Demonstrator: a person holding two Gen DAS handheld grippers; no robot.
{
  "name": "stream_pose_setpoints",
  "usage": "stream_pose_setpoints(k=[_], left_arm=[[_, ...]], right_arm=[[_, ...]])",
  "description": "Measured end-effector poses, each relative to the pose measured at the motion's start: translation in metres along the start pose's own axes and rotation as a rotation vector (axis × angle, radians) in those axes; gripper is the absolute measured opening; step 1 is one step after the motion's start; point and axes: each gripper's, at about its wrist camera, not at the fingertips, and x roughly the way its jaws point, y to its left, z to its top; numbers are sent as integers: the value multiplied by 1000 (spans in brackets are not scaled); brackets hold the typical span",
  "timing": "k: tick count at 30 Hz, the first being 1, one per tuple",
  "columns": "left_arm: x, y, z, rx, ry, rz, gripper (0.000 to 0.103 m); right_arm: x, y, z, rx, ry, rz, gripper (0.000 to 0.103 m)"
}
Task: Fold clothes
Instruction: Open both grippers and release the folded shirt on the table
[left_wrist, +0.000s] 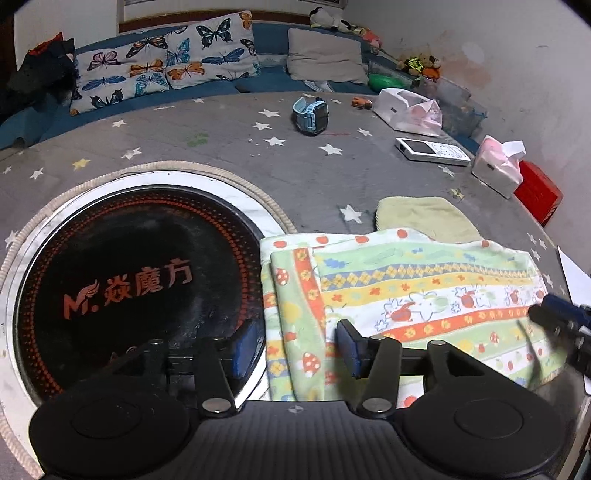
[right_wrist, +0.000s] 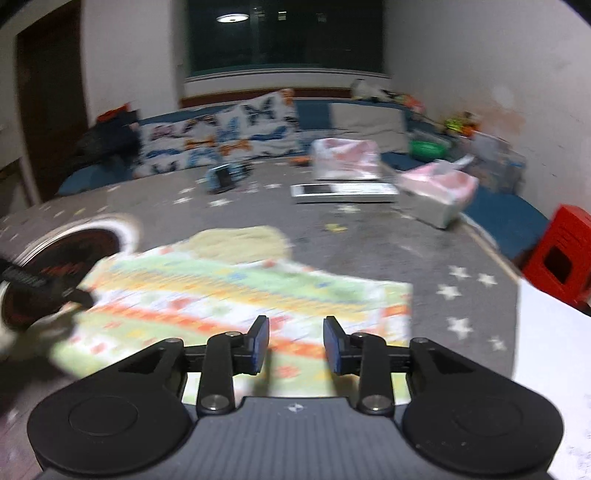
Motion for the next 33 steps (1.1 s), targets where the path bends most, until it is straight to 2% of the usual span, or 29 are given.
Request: stream_pose_setpoints(k=[1,6,10,14,21,26,28,32,33], left_arm=[[-2,1,-1,4,-2,4,53],[-15,-1,-11,22,-28,13,57],[-21,-3,-22,44,-32,17,60],[-25,-4,-31,61,-30,28,64],[-42,-7,-45,78,-56,53,71],[-52,-7,-58,68,-63,51,79],[-55,-8,-63,71,-65,54,82],[-63,-7,-73,69,-79,59,88],[-65,-7,-75,67,-82,60,89]], right_arm=[[-2,11,-2,-18,4,26,37],[-9,49,-9,-80,-2,112,39],[-8,70,-14,-97,-1,152,42],[-9,84,-25,-121,7,146,43],[-26,88,-37,-107,1,128,49],[-33,85,-42,-52,10,106,58],[-34,85,-44,-41,17,97,70],[-41,89,-51,-35,23,72,79],[-43,90,-52,-30,22,63,85]])
